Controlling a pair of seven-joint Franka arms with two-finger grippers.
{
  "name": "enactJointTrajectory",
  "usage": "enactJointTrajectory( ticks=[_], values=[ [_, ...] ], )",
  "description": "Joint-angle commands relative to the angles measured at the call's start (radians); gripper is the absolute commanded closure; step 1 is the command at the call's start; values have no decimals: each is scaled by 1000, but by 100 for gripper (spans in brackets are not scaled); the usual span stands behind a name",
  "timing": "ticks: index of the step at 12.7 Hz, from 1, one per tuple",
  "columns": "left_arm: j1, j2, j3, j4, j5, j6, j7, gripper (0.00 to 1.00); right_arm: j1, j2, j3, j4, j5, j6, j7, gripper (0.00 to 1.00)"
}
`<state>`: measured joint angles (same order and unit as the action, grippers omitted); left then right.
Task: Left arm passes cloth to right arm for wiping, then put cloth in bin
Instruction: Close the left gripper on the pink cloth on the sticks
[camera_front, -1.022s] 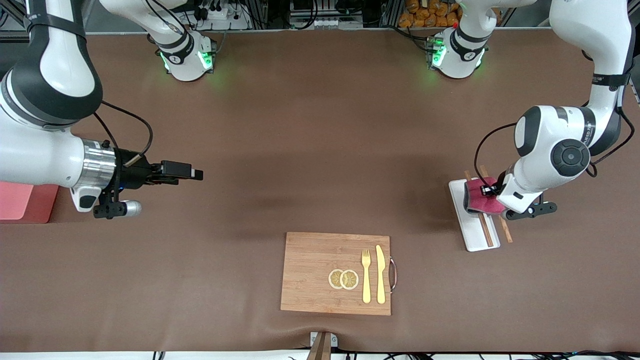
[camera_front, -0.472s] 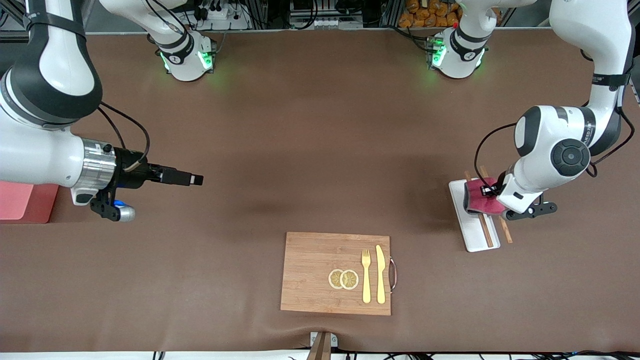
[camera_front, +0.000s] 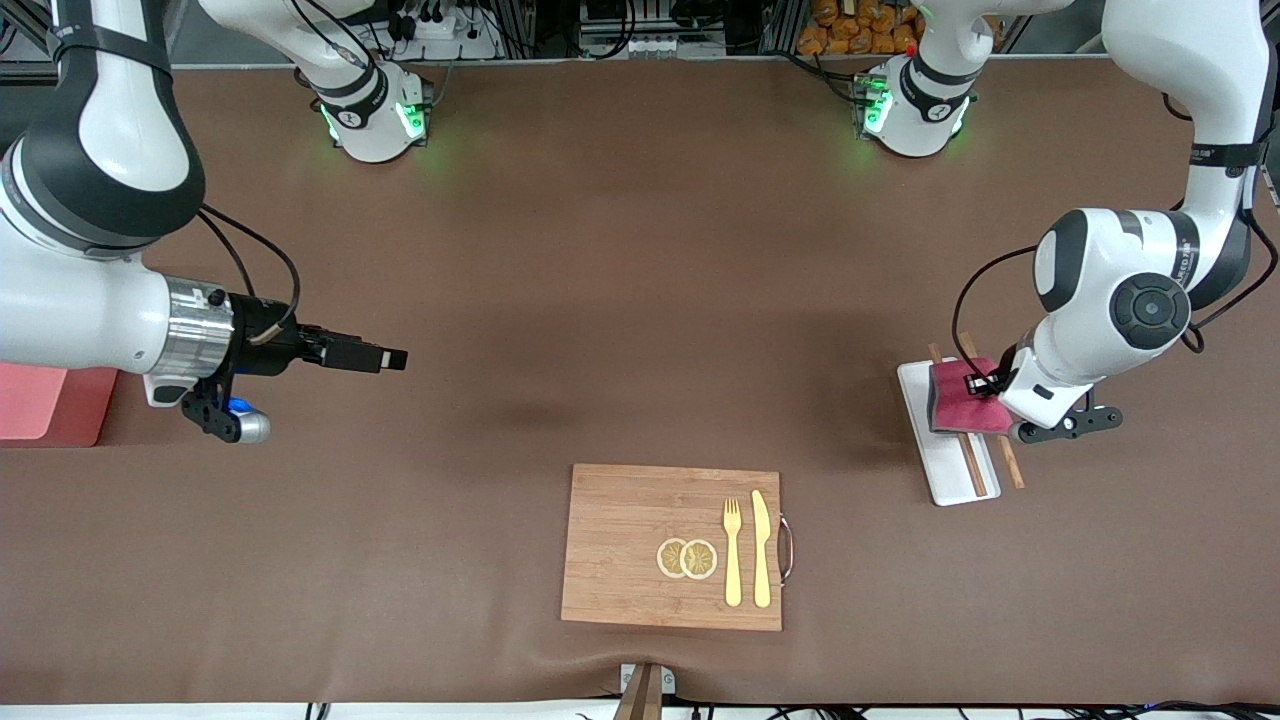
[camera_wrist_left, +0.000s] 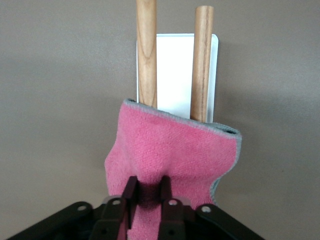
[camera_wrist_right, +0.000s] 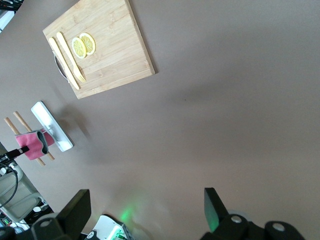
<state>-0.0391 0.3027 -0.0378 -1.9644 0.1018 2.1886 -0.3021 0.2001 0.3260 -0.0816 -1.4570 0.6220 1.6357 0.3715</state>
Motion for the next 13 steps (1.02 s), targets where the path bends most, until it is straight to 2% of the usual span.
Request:
enactJointTrajectory(
  ticks=[1, 2, 6, 8, 10, 13],
  values=[
    [5, -16, -5, -10, 22, 5, 0, 95, 5, -1, -4, 9, 12, -11, 23, 0],
    [5, -16, -5, -8, 22, 5, 0, 100, 5, -1, -4, 9, 12, -11, 23, 0],
    [4, -45, -7, -8, 22, 4, 1, 100, 4, -1, -4, 9, 12, -11, 21, 0],
    [-4, -89, -31, -7, 18, 2, 0, 100, 4, -1, -4, 9, 12, -11, 21, 0],
    [-5, -126, -103, 30, -13, -27, -17, 100, 4, -1, -4, 9, 12, -11, 21, 0],
    [-13, -108, -226, 197, -128, -146, -156, 100, 4, -2, -4, 6, 12, -11, 23, 0]
  ],
)
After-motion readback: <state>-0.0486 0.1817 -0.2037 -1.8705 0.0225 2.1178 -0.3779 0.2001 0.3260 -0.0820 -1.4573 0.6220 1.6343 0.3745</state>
